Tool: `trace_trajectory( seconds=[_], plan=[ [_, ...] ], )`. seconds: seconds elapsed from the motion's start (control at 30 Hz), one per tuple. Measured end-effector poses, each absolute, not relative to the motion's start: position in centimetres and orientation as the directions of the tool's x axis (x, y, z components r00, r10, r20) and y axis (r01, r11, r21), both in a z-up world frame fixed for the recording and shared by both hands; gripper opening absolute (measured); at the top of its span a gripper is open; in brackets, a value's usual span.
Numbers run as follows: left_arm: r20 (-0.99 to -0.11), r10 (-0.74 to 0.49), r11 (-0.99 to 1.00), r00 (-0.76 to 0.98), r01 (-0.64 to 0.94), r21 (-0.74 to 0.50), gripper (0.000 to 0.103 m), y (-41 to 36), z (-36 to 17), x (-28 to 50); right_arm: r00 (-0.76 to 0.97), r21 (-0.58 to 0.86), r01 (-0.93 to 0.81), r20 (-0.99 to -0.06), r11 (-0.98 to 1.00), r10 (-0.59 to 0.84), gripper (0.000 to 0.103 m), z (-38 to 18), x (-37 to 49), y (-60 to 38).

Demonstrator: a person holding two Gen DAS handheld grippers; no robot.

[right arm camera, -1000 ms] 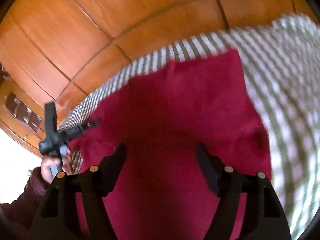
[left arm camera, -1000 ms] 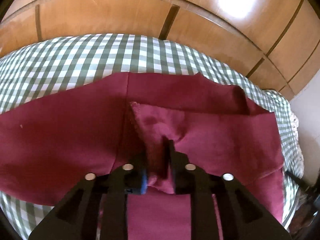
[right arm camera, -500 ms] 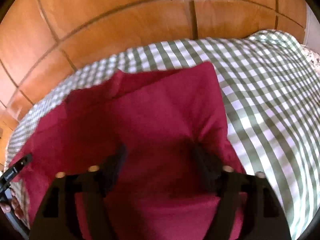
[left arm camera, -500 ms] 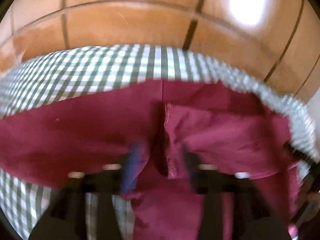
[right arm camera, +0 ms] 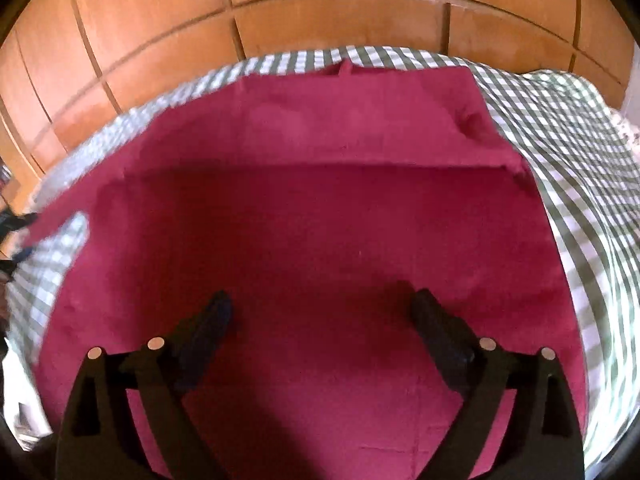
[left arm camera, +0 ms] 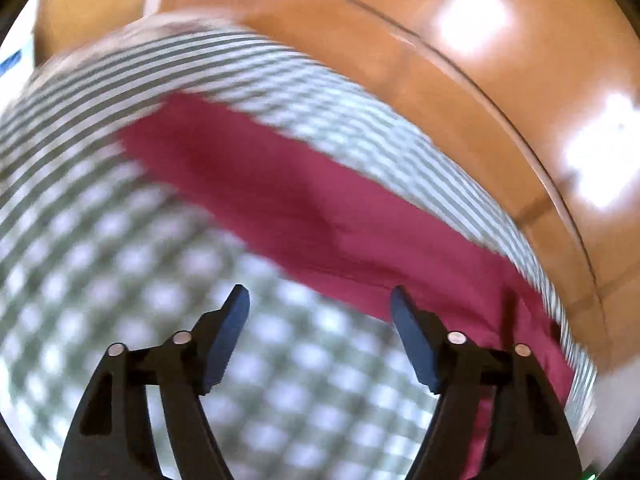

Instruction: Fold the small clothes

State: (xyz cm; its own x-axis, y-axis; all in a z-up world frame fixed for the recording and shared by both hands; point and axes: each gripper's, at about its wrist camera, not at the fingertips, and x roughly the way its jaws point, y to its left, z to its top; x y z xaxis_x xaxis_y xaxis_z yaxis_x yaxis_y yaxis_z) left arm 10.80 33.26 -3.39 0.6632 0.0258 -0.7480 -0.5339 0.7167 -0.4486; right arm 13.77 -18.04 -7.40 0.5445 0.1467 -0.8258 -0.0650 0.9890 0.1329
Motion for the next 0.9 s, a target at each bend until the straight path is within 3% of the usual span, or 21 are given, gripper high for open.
trace_trajectory(
  seconds=[0.07, 0.2, 0.27, 0.33, 0.4, 0.47, 0.5, 0.7, 0.9],
  plan=[
    [-0.748, 0.057, 0.633, 0.661, -0.604, -0.485, 0.071, 37.5, -3.7, 9.0, 0.541, 0.11, -0.086, -0.829, 0.99, 0.14, 0.101, -7.9, 13.7, -17.5],
    [-0.733, 0.081, 0.536, 0.675, -0.65, -0.539, 0.07, 42.4, -3.8, 7.6, 0.545, 0.121, -0.078, -0.826, 0.99, 0.144, 0.101, -8.1, 13.6, -17.6],
    [-0.733, 0.065, 0.495, 0.677, -0.66, -0.565, 0.062, 44.4, -4.3, 7.8, 0.553, 0.122, -0.076, -0.82, 0.99, 0.144, 0.101, -8.1, 13.6, -17.6],
    [-0.731, 0.055, 0.477, 0.68, -0.661, -0.579, 0.062, 45.6, -4.5, 8.4, 0.556, 0.12, -0.076, -0.819, 0.99, 0.142, 0.101, -8.2, 13.4, -17.6],
    [-0.746, 0.063, 0.492, 0.663, -0.671, -0.555, 0.047, 46.1, -4.6, 9.6, 0.56, 0.121, -0.076, -0.816, 0.99, 0.143, 0.101, -8.1, 13.1, -17.6],
    [-0.757, 0.053, 0.509, 0.652, -0.67, -0.541, 0.012, 46.6, -4.6, 10.5, 0.565, 0.121, -0.076, -0.813, 0.99, 0.143, 0.101, -8.1, 13.1, -17.6],
    [-0.759, 0.038, 0.527, 0.65, -0.658, -0.537, 0.007, 46.6, -4.6, 11.2, 0.565, 0.121, -0.075, -0.813, 0.99, 0.142, 0.101, -8.1, 13.1, -17.6],
    [-0.696, 0.043, 0.687, 0.716, -0.528, -0.5, 0.006, 41.9, -0.5, 12.1, 0.576, 0.119, -0.069, -0.806, 0.99, 0.137, 0.101, -8.2, 13.1, -17.8],
    [-0.594, -0.094, 0.822, 0.799, -0.275, -0.499, 0.006, 31.8, 4.8, 13.8, 0.581, 0.129, -0.065, -0.801, 0.99, 0.143, 0.101, -8.1, 13.0, -18.0]
  ],
)
